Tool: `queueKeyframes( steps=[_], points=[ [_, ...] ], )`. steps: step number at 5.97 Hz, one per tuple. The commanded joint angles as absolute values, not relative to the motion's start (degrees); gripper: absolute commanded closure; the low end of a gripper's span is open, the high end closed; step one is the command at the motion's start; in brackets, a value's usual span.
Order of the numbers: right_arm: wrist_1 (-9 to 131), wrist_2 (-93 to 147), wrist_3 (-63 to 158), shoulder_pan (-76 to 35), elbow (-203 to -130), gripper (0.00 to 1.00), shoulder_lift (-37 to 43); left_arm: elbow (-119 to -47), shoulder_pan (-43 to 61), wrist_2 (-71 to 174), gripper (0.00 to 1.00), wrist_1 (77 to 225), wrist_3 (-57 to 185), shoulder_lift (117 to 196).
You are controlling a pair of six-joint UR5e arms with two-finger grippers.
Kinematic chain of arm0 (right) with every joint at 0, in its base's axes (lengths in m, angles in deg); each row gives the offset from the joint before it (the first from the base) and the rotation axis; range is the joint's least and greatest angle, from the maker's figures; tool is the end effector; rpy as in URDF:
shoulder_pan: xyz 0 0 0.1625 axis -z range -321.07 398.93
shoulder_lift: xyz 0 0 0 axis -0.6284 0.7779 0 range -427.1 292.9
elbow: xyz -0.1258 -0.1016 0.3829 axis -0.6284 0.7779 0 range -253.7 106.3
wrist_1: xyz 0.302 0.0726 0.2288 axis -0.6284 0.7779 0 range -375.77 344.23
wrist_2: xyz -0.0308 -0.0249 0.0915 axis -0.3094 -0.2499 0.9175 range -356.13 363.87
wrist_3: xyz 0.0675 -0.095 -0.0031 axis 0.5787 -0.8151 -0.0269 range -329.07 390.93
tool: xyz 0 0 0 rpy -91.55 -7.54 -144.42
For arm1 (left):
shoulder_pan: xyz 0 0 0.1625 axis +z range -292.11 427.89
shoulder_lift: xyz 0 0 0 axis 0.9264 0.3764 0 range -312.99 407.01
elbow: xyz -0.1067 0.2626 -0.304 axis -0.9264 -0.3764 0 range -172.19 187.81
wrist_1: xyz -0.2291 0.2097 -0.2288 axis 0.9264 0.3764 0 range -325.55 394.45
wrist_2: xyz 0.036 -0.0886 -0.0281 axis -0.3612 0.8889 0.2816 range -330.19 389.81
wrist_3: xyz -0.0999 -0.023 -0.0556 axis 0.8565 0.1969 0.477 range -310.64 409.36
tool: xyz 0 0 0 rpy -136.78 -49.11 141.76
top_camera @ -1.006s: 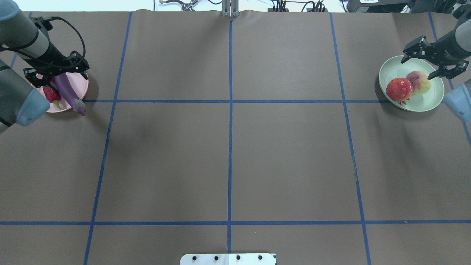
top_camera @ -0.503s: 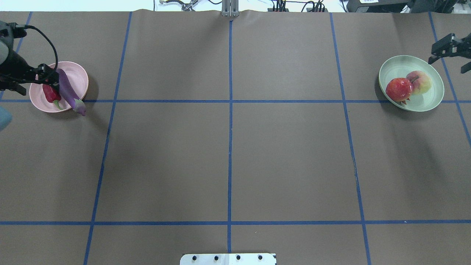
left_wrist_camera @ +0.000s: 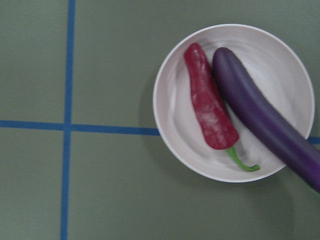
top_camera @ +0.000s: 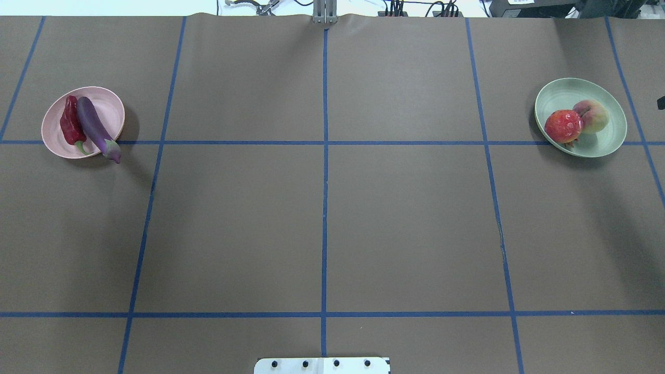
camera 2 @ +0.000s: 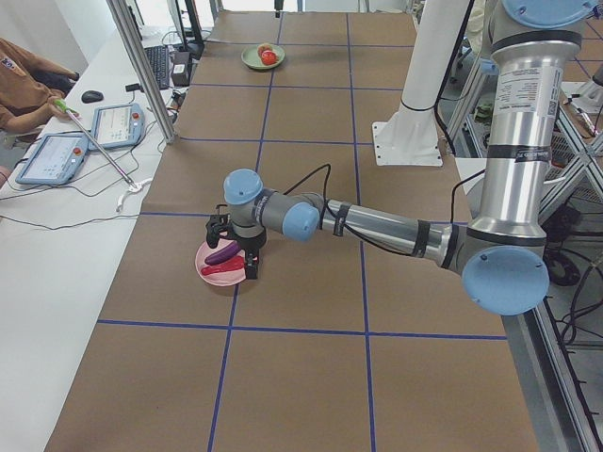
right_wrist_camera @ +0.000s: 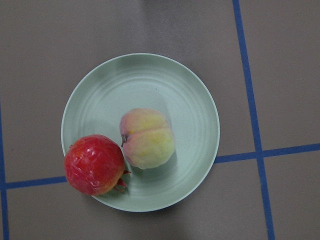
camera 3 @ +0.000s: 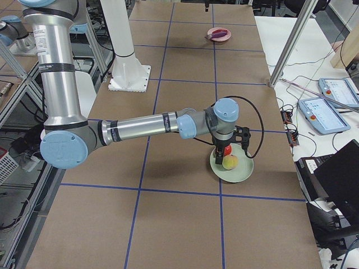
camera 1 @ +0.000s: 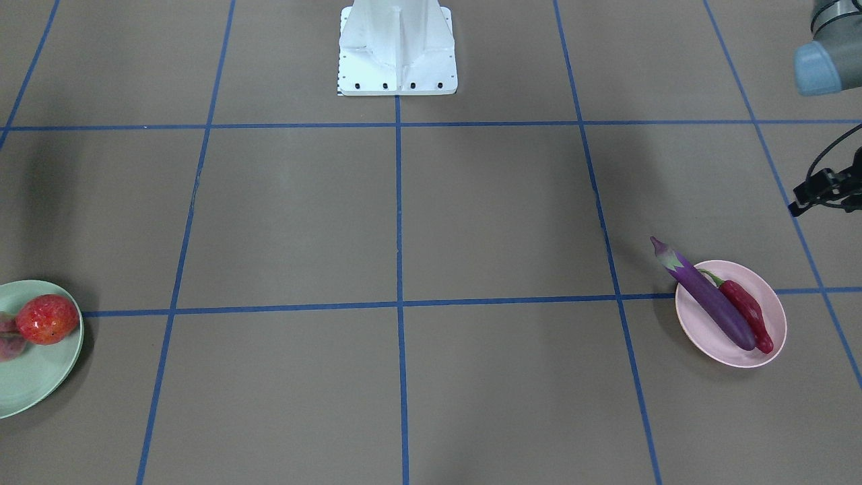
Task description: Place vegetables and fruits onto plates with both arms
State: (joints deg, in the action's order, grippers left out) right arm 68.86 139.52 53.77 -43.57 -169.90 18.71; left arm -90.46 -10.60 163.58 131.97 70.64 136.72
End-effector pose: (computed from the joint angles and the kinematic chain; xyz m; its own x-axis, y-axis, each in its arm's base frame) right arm -0.0164 -0.5067 0.5631 0.6642 0.1087 0.7396 -0.1435 0.9895 -0.0166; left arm 0.0432 -0.4759 0.5823 0.6948 -0.0395 -0.7181 0.0642 0.9979 0.0071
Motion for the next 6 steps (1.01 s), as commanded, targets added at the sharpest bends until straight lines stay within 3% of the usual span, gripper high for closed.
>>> queueKeyframes(
  steps=[1, 6],
  points=[
    [69.0, 140.3, 51.3, -44.7, -172.0, 0.00, 21.7, -91.0, -17.1, 167.0, 0.00, 131.8, 65.4, 130.6],
    [75.3, 141.1, 40.3, -43.9, -172.8, 0.00, 22.1, -91.0, -18.9, 164.0, 0.00, 124.4, 60.4, 131.2]
  ],
)
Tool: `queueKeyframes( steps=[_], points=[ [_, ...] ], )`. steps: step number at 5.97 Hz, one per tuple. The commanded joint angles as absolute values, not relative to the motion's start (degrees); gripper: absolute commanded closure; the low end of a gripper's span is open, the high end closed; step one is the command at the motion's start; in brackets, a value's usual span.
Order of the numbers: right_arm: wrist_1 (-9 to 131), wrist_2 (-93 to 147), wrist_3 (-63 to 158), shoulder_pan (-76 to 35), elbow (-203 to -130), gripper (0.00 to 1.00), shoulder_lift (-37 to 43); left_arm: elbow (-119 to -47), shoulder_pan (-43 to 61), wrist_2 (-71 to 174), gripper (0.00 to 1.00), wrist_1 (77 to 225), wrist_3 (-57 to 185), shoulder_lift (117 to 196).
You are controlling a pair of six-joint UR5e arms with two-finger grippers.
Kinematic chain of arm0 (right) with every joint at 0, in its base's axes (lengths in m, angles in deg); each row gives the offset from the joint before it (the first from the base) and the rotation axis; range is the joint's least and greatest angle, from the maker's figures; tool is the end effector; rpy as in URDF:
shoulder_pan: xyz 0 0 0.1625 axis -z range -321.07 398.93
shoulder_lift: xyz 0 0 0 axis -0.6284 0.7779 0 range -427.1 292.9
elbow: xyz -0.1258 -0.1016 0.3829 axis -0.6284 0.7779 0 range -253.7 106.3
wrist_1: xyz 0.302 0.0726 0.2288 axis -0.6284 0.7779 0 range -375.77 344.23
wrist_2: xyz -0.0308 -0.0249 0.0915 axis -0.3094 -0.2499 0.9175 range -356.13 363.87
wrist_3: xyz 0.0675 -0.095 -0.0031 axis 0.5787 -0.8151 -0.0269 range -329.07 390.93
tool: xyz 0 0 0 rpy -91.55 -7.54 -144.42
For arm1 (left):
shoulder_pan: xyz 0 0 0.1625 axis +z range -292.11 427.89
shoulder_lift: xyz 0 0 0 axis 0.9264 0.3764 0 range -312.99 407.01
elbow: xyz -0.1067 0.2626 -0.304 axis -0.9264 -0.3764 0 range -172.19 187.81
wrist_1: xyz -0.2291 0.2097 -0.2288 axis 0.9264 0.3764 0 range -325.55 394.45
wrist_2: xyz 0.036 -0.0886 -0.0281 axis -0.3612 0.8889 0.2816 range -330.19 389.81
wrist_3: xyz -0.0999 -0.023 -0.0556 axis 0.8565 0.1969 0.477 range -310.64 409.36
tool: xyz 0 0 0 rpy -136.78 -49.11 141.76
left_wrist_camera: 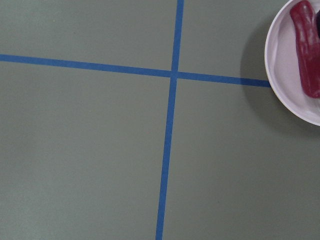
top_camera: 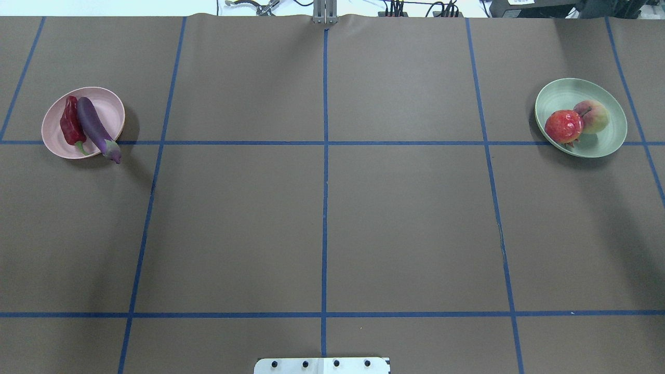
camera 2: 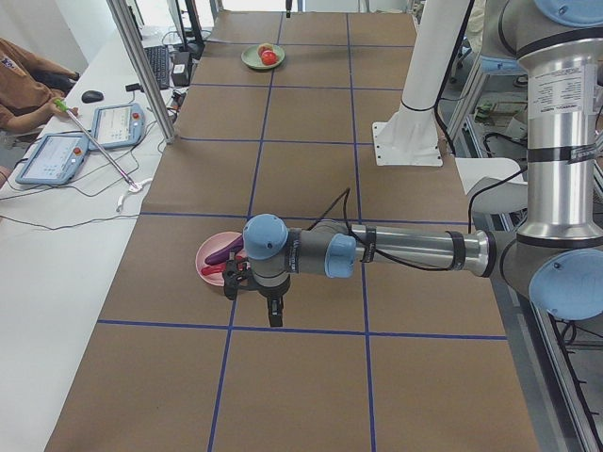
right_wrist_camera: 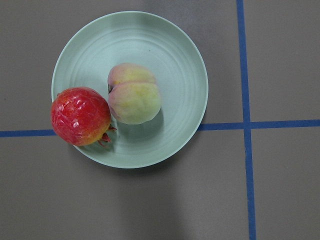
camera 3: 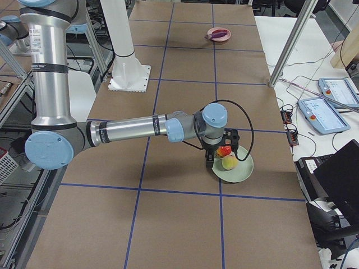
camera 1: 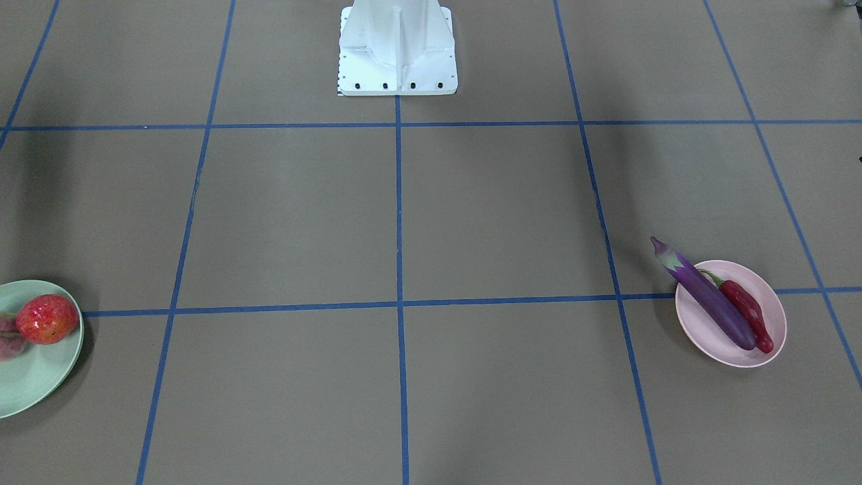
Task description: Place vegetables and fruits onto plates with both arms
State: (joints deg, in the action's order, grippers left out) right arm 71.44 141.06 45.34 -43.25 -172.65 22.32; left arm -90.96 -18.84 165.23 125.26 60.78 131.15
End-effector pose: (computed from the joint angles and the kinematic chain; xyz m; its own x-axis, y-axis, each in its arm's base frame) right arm -0.0174 -0.4776 0.5743 0.6646 0.0010 0.7472 -0.0336 0.9990 0.0285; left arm -0.0259 -0.4261 0.6328 0.6956 -0.1127 -0.7095 0.0824 0.9936 -0.0771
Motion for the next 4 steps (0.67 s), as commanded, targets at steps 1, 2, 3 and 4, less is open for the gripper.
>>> queueKeyframes(
  steps=[1, 2, 3, 4],
  points=[
    [81.5, 141.0, 34.2, -44.7, -173.8, 0.00, 21.6, -90.9, -18.7, 163.7, 0.00, 124.4, 60.0, 131.3],
    [81.9, 140.7, 33.8, -45.1, -174.4, 0.00, 21.9, -91.0, -18.7, 163.8, 0.00, 122.3, 60.1, 132.4],
    [81.9, 140.8, 33.8, -45.2, -174.8, 0.00, 22.2, -91.1, -18.8, 163.8, 0.00, 119.8, 60.0, 133.4],
    [82.1, 140.7, 33.8, -45.1, -175.4, 0.00, 22.0, -91.2, -18.8, 163.8, 0.00, 120.1, 59.9, 133.1]
  ],
)
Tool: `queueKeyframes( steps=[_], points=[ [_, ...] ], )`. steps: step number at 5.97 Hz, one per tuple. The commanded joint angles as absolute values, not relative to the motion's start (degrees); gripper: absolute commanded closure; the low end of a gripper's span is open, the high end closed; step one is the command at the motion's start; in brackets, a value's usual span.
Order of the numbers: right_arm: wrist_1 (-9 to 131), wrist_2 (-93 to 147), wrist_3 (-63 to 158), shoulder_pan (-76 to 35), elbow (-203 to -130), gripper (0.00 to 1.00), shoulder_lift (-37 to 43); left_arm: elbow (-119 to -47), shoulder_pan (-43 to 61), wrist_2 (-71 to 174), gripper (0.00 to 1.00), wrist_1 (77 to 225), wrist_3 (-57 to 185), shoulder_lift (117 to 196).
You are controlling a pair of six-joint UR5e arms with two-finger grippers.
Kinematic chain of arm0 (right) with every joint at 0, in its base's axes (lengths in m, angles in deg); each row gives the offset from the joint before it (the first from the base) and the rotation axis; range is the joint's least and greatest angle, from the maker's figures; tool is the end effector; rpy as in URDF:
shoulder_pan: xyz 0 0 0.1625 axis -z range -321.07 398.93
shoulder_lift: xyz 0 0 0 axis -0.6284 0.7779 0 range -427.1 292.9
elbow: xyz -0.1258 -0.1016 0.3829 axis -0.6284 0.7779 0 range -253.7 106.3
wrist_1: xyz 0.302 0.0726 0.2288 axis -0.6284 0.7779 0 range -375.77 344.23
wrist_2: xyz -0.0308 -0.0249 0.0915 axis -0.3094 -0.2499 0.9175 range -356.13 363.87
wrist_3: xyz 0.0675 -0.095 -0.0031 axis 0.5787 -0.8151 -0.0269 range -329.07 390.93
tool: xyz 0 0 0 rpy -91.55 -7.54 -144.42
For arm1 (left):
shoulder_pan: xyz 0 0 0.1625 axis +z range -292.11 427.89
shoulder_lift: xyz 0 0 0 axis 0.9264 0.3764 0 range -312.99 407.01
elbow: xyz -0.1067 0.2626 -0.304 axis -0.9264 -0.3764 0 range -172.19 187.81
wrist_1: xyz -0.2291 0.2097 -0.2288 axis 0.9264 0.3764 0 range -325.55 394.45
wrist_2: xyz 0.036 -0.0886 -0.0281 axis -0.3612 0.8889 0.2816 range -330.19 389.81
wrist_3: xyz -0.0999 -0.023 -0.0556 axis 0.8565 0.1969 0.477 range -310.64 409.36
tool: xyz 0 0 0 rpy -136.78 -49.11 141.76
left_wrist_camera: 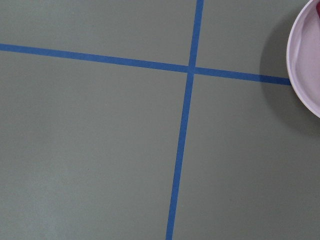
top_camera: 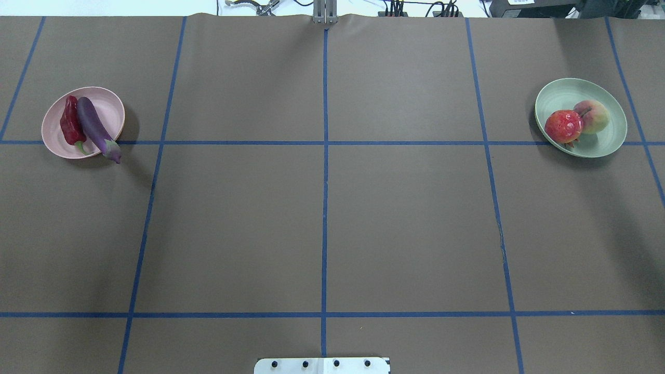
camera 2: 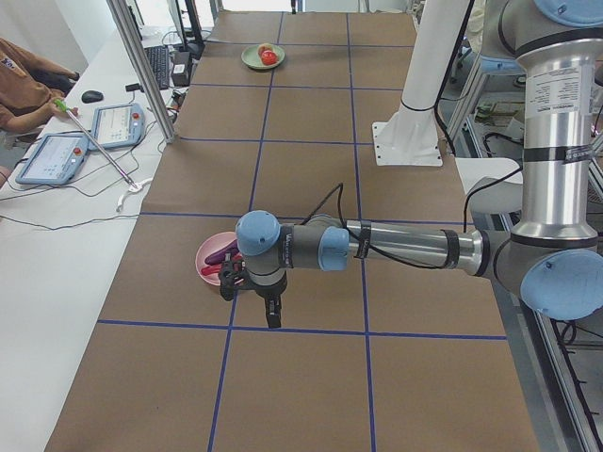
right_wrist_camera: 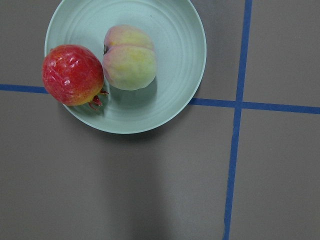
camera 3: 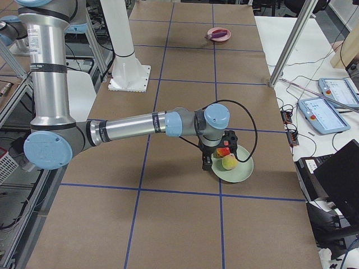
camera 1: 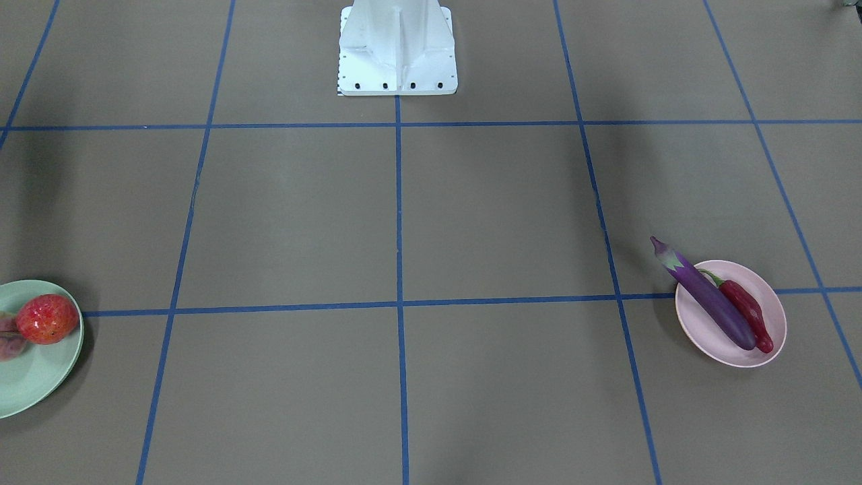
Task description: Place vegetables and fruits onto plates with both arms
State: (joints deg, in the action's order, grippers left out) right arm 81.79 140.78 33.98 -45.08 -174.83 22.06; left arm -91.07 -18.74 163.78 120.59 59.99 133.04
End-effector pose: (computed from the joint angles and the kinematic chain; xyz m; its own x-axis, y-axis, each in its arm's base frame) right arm -0.0007 -0.4682 0.5748 0.6782 -0.0743 0.7311 0.0680 0.9970 0.0382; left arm -0.0268 -0.4355 0.6282 0.7162 -0.1300 -0.6856 0.0746 0.9911 -0.1100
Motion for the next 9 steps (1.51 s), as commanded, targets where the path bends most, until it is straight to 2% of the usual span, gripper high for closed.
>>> queueKeyframes(
  steps=[1, 9],
  points=[
    [82.1, 140.7, 33.7, -45.1, -175.4, 0.00, 22.2, -91.4, -18.8, 163.8, 0.00, 120.2, 58.4, 133.6],
    [82.1, 137.0, 33.6, -44.0, -175.4, 0.00, 22.4, -92.5, -18.9, 164.5, 0.00, 119.7, 54.5, 131.8]
  ],
)
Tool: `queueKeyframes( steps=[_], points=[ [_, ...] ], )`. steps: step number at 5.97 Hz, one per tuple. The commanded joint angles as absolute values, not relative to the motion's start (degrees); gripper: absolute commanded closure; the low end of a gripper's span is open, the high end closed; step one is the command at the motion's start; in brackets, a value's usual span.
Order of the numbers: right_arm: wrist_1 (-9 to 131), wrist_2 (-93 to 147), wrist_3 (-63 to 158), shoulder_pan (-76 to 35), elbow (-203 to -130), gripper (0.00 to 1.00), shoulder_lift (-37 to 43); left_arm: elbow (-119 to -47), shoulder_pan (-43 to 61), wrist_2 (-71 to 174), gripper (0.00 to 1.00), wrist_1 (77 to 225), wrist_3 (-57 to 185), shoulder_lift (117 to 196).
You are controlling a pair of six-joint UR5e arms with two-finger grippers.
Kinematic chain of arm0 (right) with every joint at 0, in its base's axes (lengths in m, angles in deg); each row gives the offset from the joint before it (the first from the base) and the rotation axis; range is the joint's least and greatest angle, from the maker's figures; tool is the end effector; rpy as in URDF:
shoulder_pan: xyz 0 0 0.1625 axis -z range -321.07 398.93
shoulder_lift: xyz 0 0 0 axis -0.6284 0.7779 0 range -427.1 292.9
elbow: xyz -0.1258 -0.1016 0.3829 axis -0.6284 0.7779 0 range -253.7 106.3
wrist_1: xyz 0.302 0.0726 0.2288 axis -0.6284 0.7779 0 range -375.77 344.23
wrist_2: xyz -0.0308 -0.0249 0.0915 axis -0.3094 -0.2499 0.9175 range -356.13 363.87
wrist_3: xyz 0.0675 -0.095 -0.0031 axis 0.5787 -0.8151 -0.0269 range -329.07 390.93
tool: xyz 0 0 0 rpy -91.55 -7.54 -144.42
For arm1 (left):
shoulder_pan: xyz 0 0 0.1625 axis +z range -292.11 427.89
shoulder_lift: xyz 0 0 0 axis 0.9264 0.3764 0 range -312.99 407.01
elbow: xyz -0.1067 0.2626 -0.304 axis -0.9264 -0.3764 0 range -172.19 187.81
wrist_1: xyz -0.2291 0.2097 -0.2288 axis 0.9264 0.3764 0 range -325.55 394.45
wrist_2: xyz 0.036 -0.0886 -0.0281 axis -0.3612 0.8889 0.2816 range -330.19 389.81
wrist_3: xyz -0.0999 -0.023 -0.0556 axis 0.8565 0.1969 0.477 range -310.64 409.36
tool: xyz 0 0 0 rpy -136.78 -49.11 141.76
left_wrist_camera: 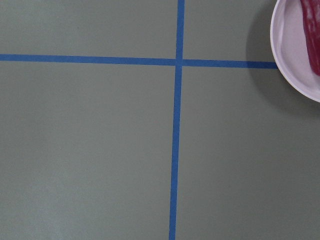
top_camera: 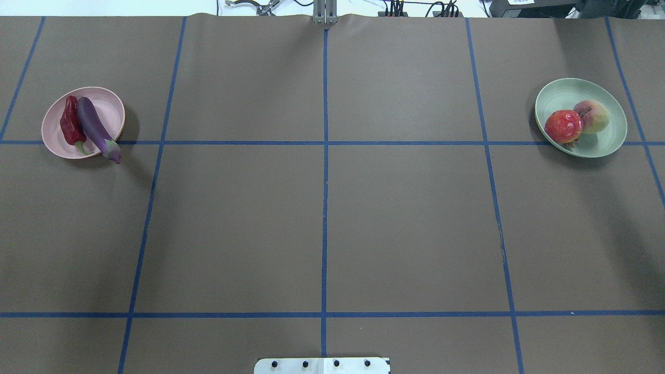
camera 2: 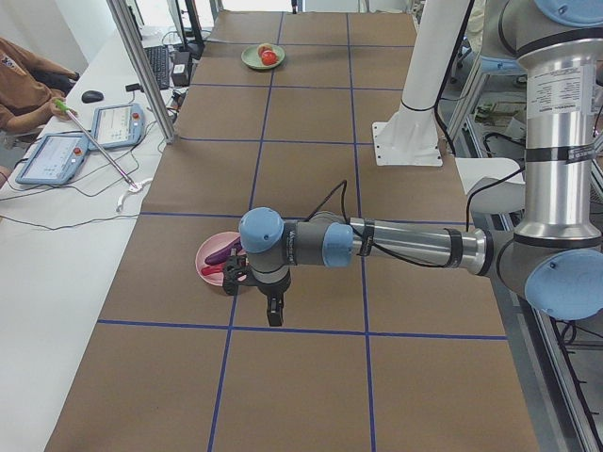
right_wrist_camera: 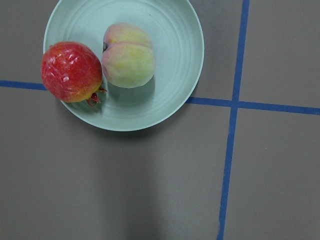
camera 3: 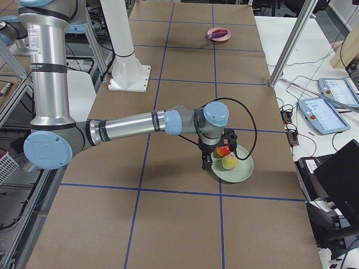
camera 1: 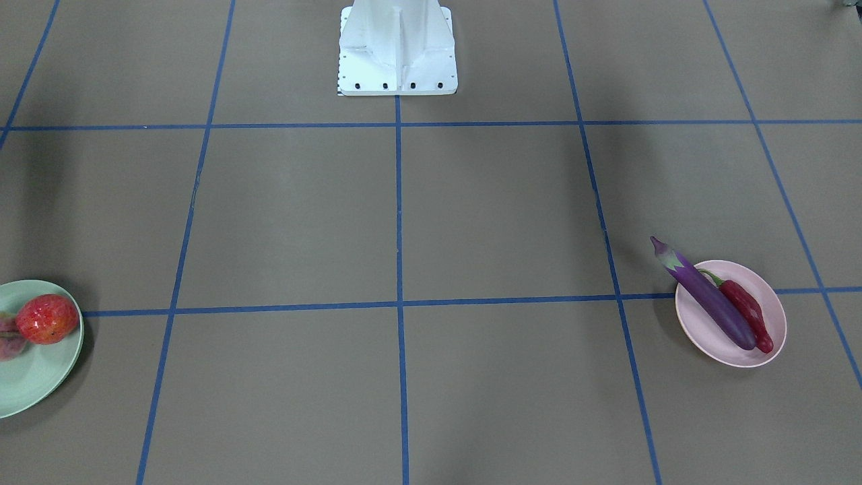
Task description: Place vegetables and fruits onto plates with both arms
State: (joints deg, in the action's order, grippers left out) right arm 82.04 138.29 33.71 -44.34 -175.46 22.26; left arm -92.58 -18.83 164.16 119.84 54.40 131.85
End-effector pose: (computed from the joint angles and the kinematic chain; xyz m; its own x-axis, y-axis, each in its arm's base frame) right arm -0.0031 -0.4671 0.5754 0.7076 -0.0912 0.7007 0.0826 0.9955 0.0462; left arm -0.0274 -0.4260 0.6257 0.7158 -0.0393 -0.6972 0.0056 0.9987 -0.0506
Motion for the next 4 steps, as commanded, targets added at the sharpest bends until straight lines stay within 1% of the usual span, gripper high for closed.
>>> queueKeyframes(
  steps=[1, 2, 4],
  points=[
    [82.1, 136.9, 32.6, -44.0, -175.3, 0.00, 23.1, -92.6, -18.9, 164.5, 0.00, 120.0, 54.5, 131.7],
    [82.1, 137.3, 30.7, -44.0, -175.1, 0.00, 23.9, -91.5, -18.8, 164.5, 0.00, 120.1, 54.6, 131.8],
    [82.1, 137.8, 27.5, -45.9, -175.0, 0.00, 25.7, -92.2, -20.0, 164.7, 0.00, 119.5, 54.5, 131.6]
  ],
)
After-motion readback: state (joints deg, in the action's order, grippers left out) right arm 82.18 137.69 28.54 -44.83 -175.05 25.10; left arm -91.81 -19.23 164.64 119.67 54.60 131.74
